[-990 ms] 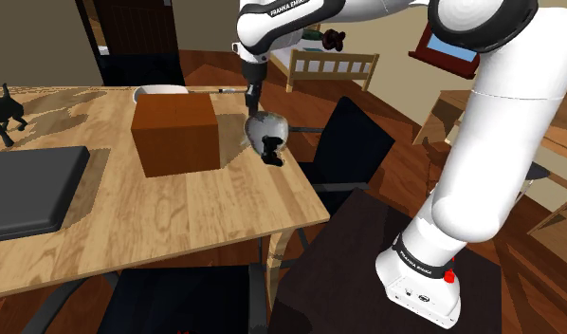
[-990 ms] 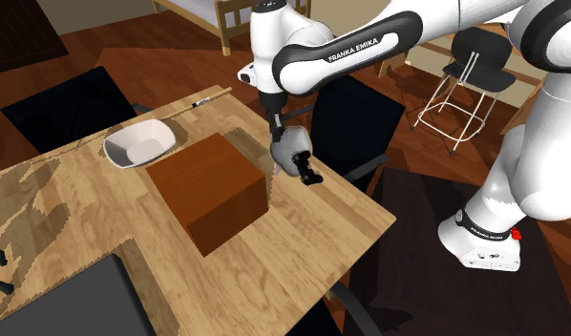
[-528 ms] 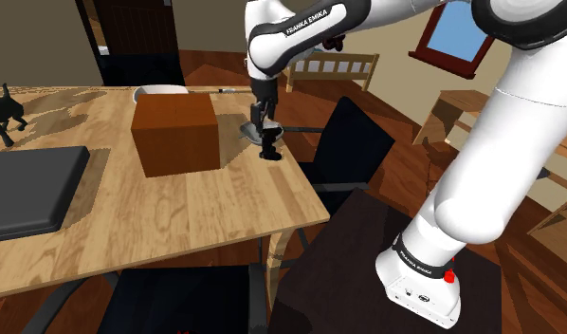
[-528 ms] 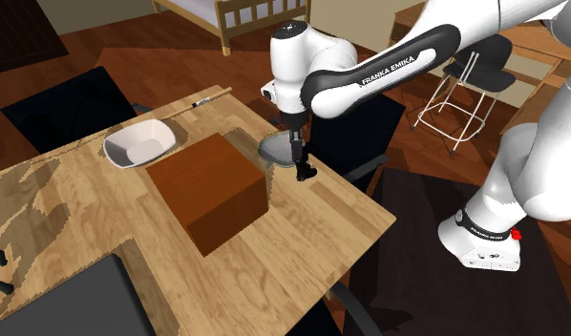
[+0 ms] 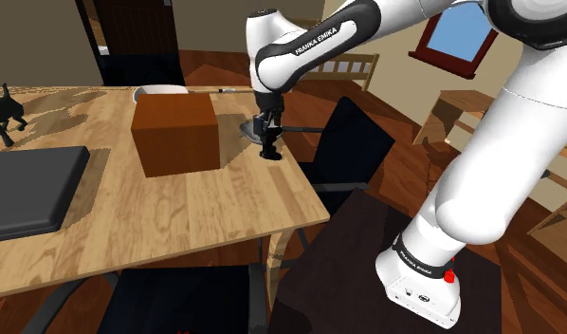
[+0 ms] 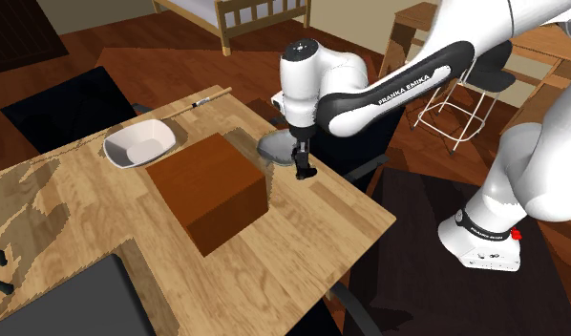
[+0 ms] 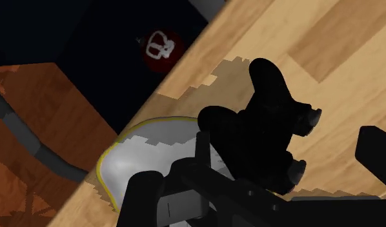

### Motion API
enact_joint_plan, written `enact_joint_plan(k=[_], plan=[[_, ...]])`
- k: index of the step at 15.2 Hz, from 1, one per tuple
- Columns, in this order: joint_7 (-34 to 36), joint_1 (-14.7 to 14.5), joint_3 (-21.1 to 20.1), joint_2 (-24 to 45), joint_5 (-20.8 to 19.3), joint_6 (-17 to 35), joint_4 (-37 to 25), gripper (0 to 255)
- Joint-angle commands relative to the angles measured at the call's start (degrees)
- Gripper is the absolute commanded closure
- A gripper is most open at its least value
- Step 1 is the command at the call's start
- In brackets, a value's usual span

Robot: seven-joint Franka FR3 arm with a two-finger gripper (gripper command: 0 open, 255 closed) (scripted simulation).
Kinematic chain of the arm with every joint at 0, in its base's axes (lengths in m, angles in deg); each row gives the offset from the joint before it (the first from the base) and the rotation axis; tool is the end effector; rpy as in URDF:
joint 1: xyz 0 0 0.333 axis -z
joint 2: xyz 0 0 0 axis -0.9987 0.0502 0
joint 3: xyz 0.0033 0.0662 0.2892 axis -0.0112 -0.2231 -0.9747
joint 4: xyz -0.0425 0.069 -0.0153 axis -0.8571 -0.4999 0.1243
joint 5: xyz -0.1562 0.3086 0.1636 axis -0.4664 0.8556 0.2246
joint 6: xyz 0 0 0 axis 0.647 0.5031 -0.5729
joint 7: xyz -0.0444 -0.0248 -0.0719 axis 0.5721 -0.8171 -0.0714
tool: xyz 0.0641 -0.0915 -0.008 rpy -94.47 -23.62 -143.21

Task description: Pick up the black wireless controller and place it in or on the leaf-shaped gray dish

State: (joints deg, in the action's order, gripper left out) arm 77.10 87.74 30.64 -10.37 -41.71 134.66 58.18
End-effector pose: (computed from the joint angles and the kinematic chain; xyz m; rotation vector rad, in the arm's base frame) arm 0.5264 0.0134 0.3520 2.9419 0.2995 -0.0770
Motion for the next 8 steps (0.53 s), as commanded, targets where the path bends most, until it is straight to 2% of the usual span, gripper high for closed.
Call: enact_joint_plan(k=[1,8], plan=[[-0.06,0.09,-0.10,1.49,3.37,0.84,1.73,0],[0.18,1.86,-1.73,2.09,3.01,2.00,2.32,0]])
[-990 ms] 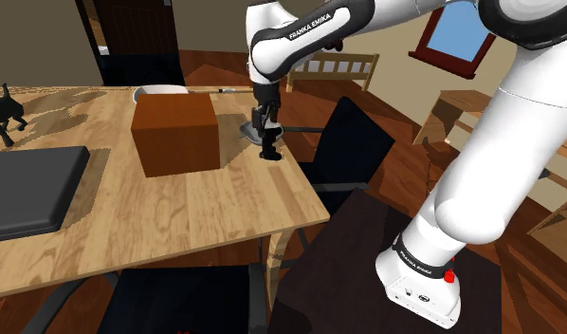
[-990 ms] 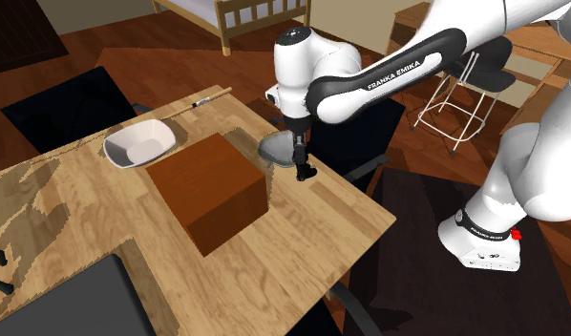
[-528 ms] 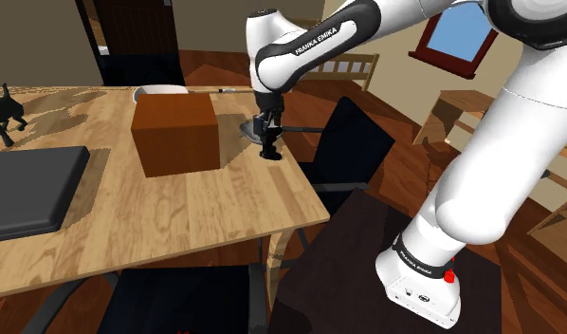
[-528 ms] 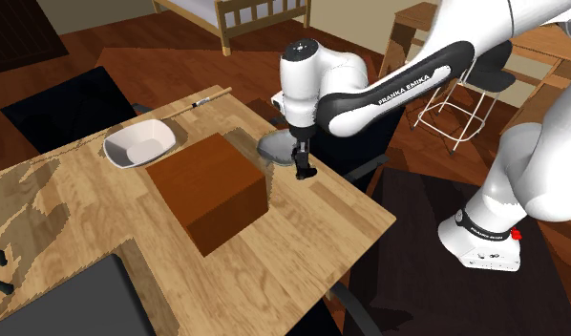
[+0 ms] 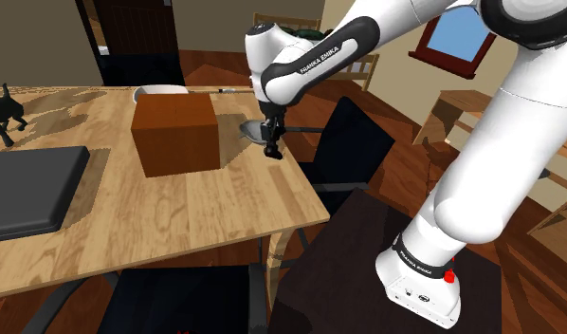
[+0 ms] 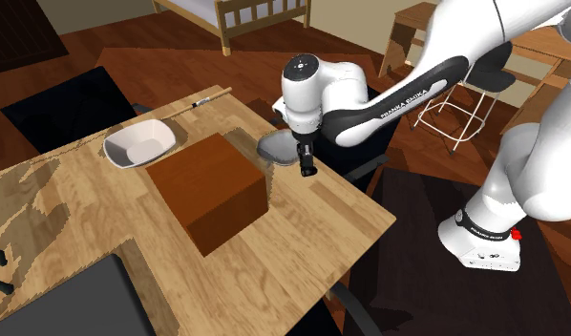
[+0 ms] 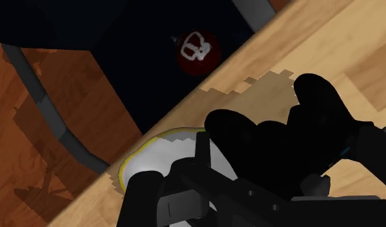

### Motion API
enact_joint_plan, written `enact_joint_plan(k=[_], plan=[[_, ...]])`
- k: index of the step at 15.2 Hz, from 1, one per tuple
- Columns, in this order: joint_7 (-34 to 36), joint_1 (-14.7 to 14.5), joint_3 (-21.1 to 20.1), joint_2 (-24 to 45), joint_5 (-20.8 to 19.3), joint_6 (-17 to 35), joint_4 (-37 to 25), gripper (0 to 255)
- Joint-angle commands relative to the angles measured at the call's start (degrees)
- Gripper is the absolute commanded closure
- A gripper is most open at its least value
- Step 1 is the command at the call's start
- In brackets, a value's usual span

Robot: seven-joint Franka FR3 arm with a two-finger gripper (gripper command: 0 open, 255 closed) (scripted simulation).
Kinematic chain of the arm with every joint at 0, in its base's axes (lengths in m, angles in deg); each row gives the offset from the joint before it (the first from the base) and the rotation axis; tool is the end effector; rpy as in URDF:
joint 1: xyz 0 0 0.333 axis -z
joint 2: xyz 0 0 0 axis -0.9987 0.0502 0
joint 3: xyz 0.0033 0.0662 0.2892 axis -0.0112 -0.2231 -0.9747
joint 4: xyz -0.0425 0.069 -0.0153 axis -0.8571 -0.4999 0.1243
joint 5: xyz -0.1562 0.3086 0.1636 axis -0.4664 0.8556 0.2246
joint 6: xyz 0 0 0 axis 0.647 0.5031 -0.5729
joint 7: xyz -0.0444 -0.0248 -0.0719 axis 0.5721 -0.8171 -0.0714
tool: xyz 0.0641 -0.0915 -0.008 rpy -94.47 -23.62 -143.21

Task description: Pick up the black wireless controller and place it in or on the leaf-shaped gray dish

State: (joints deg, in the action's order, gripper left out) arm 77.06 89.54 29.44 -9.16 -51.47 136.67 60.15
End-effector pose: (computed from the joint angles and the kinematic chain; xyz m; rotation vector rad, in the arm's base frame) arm 0.5225 0.0024 0.3306 2.7979 0.4339 -0.1021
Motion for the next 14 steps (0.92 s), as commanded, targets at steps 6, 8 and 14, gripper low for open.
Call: enact_joint_plan(k=[6,8,14], plan=[[0.34,0.46,-0.92,2.30,12.49,-0.09,-1.08,255],[1.69,-0.06,-1.33,2.84,12.25,0.48,-0.65,255],[0.00,1.69,-2.23,-0.01,12.92,-1.47,-0.22,255]])
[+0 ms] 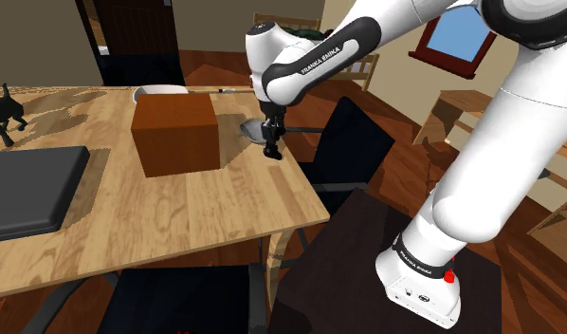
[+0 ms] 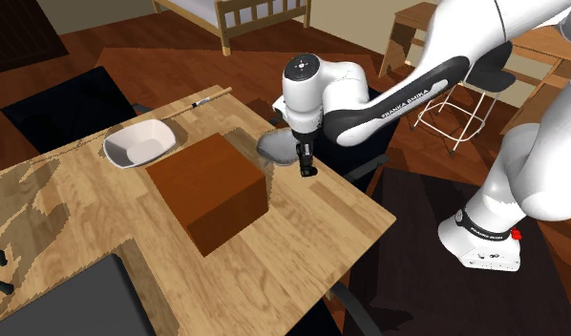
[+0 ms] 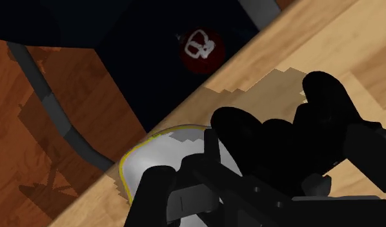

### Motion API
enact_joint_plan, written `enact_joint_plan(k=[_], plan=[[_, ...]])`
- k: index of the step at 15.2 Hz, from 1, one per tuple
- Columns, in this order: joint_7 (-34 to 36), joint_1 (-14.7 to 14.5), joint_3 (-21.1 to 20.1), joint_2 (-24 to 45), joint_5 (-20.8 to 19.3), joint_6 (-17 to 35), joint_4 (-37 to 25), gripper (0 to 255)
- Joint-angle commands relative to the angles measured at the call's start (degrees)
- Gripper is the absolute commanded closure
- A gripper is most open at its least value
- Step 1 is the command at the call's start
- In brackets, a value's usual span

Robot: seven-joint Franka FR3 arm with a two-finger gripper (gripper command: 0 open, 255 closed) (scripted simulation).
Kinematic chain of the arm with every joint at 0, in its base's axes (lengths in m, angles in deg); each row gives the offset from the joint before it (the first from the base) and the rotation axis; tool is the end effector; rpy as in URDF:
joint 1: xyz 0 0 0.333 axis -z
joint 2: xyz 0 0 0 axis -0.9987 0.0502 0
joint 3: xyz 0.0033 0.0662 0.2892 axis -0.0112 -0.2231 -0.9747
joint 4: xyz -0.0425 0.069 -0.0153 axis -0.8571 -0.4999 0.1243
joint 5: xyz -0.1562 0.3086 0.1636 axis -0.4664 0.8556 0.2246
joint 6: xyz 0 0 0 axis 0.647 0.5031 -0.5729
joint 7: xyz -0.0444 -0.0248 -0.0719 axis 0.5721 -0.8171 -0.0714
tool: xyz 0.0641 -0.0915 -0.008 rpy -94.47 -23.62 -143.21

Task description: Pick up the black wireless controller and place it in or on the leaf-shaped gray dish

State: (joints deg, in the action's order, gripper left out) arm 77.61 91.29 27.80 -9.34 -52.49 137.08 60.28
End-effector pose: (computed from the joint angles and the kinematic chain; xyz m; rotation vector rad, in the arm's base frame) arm 0.5228 0.0012 0.3321 2.7866 0.4330 -0.0880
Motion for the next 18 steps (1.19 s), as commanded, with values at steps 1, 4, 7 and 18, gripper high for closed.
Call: enact_joint_plan(k=[1,4,7,18], plan=[[-0.71,0.17,-0.83,-0.26,14.07,-2.60,-0.66,255],[-1.18,0.47,-1.19,-1.50,14.47,-4.78,-1.65,255],[-1.64,0.63,-1.40,-2.63,14.84,-6.97,-2.75,255],[-17.34,2.30,-0.17,3.84,16.45,-11.13,-10.27,0]])
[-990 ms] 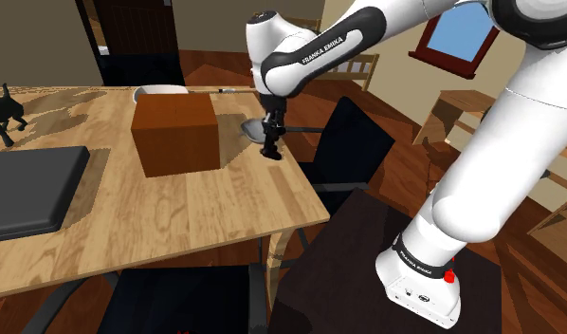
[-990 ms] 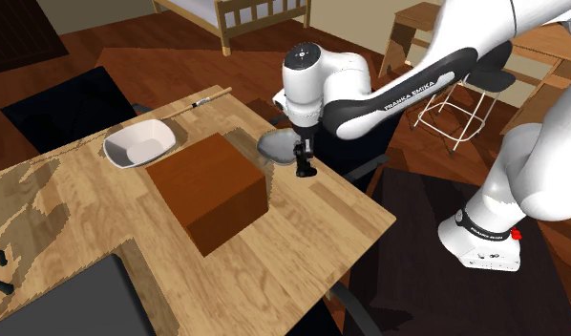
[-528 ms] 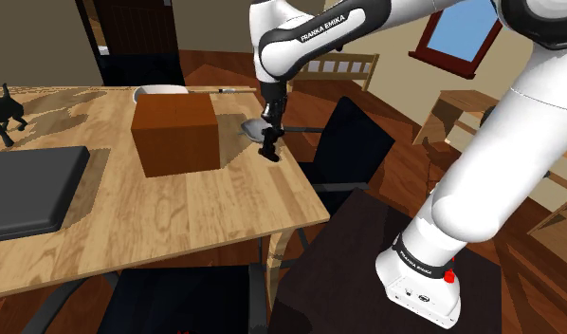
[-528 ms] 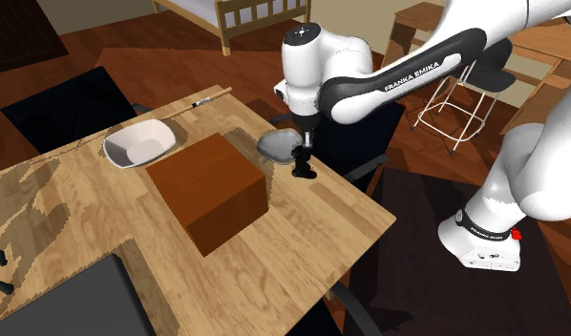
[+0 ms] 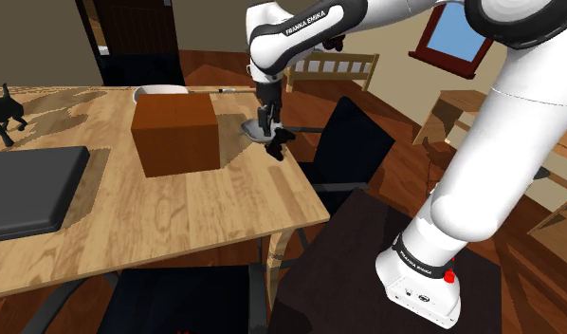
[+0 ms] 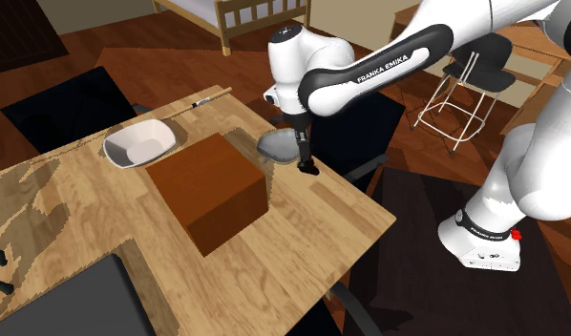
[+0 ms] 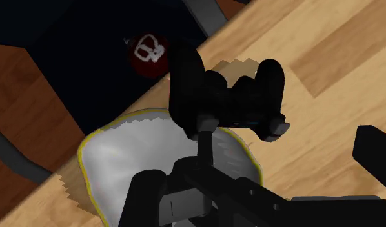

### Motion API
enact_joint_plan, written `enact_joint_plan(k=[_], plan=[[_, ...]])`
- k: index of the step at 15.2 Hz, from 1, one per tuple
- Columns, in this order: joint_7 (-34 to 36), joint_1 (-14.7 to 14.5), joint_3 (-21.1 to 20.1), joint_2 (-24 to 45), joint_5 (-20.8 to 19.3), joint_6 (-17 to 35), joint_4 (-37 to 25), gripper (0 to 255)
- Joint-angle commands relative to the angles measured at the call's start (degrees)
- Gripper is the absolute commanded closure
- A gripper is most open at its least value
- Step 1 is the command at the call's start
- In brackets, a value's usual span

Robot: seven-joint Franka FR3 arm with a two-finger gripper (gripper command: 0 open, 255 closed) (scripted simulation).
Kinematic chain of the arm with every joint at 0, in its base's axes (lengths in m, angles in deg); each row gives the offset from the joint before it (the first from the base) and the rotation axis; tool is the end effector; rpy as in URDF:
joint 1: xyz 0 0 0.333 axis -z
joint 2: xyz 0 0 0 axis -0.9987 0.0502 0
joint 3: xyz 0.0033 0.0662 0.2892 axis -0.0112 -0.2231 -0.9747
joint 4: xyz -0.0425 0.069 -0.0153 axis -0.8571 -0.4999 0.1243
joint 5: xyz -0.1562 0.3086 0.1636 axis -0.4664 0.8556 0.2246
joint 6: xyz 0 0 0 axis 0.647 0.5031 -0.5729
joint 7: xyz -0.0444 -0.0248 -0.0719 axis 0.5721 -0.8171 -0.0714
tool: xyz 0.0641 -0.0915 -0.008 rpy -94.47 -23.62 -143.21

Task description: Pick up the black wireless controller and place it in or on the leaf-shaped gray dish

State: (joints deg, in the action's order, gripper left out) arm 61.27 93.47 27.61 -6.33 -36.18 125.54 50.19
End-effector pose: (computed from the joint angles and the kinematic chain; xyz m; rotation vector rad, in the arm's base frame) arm 0.5457 -0.0107 0.3618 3.0025 0.5519 -0.2402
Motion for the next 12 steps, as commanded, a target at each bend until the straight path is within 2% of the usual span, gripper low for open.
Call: enact_joint_plan(k=[1,5,12], plan=[[-0.96,0.16,0.06,1.05,0.07,1.15,0.35,0],[-0.71,0.32,0.24,2.19,-0.33,4.53,2.60,0],[-0.71,0.32,0.24,2.19,-0.33,4.53,2.60,0]])
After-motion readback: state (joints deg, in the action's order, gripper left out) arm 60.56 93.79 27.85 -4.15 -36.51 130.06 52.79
